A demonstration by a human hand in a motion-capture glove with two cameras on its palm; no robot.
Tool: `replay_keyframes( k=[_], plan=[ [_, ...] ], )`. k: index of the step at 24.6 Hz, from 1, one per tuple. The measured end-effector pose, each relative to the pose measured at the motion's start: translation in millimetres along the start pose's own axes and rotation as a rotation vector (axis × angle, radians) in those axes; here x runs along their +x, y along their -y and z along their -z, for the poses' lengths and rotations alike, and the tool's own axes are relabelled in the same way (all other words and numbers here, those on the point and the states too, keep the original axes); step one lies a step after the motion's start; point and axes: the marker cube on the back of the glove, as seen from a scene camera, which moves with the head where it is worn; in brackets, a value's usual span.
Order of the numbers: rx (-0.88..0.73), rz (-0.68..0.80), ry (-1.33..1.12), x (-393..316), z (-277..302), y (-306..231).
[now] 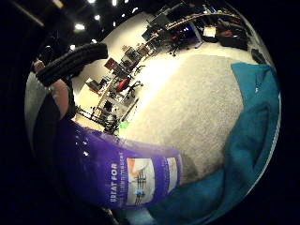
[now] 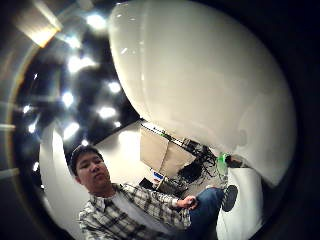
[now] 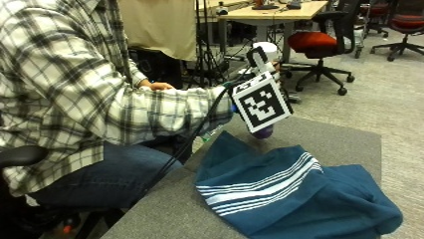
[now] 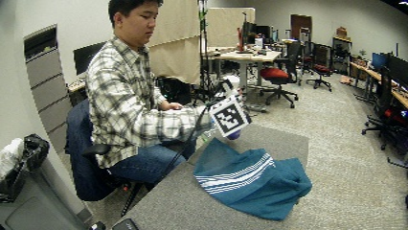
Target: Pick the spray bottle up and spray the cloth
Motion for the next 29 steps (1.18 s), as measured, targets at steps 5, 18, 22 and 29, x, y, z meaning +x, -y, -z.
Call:
replay_keyframes(
  k=[5, 18, 22, 29],
  plan=[
    [-0.003, -0.02, 0.029, 19, 1, 8],
    [-0.066, -0.011, 0.01, 33, -19, 6],
    [-0.083, -0.008, 0.0, 33, -20, 5],
    [-0.023, 0.006, -0.021, 41, -12, 31]
  ],
)
